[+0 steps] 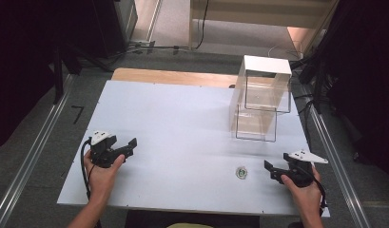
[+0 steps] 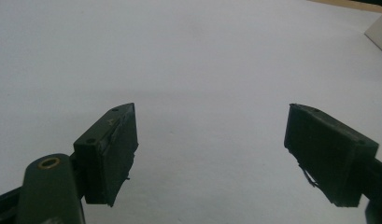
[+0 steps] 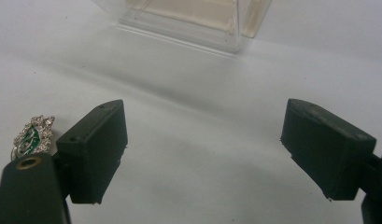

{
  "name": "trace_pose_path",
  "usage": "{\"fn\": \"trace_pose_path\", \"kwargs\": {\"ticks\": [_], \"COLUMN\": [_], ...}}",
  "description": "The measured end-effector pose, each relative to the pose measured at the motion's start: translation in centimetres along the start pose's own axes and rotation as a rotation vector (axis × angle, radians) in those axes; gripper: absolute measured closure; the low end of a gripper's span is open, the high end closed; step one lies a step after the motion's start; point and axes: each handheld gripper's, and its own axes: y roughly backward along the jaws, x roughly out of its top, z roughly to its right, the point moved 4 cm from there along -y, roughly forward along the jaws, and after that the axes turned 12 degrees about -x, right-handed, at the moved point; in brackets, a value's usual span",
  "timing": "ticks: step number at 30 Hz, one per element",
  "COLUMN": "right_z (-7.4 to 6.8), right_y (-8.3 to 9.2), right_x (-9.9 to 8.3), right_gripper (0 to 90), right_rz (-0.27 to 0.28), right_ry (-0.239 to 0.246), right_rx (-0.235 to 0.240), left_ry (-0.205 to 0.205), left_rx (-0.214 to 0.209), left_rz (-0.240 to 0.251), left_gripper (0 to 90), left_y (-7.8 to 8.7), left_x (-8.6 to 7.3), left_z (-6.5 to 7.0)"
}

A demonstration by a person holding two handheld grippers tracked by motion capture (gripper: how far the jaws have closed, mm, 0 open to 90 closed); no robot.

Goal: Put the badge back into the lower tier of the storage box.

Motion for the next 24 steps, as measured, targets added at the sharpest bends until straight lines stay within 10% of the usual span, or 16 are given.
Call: {"fn": "trace_pose_path", "kwargs": {"ticks": [24], "right_z": [-1.8], "right_y": [-0.1], "right_x": [0.3], "right_gripper": [13.2], "right_rz": [0.001], "right_ry": [0.027], "right_rx": [0.047], "left_ry": [0.0], "left_rx": [-0.003], "left_rz": [0.0], "left_gripper": [17.4], "left_y": [0.0], "left_x": [0.0], "left_z": [0.0]}}
